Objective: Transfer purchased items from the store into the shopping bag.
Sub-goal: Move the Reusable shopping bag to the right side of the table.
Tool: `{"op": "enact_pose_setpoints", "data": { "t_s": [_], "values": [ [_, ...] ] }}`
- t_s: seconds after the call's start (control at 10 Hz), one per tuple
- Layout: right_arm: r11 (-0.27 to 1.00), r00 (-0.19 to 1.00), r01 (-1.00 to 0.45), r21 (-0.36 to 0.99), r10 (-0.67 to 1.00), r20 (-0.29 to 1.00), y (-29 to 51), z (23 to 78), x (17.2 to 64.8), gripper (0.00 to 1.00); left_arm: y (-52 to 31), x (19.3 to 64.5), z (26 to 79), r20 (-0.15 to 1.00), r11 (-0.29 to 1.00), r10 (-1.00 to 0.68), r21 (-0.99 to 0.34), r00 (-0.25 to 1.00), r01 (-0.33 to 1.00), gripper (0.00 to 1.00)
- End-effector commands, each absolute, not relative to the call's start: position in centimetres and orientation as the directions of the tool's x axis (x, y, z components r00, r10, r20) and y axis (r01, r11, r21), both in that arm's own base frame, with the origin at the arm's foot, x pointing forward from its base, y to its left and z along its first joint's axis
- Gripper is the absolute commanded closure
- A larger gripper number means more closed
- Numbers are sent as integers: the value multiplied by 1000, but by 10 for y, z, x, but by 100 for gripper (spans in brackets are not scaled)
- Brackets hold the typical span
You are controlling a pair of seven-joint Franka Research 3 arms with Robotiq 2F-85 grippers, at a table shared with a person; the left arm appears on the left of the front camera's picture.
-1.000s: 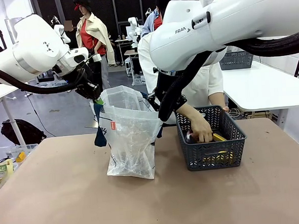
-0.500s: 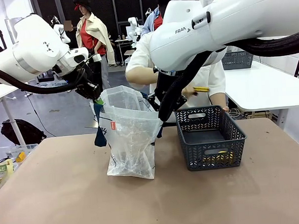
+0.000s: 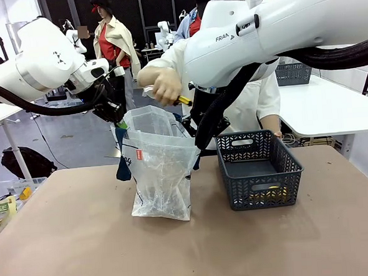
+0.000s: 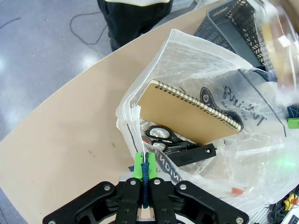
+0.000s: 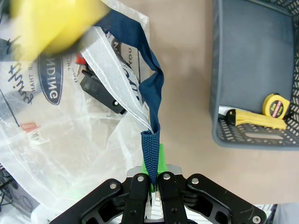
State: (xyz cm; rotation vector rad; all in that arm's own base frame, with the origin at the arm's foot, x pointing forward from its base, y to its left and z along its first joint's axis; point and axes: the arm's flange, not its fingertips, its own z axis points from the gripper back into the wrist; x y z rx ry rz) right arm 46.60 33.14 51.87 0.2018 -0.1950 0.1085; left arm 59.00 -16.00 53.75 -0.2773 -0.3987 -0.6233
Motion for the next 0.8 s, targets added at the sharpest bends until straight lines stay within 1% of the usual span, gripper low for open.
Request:
{"op": "enact_pose_setpoints", "data": {
  "t_s": [0.0, 0.7],
  "values": [
    [974, 975, -126, 187, 88, 202, 331, 518, 466, 100, -159, 590, 537, 439, 780, -510, -127, 740, 612, 100],
    [974, 975, -126, 187, 88, 202, 331, 518, 466, 100, -159, 590, 537, 439, 780, -510, -127, 740, 612, 100]
  ]
}}
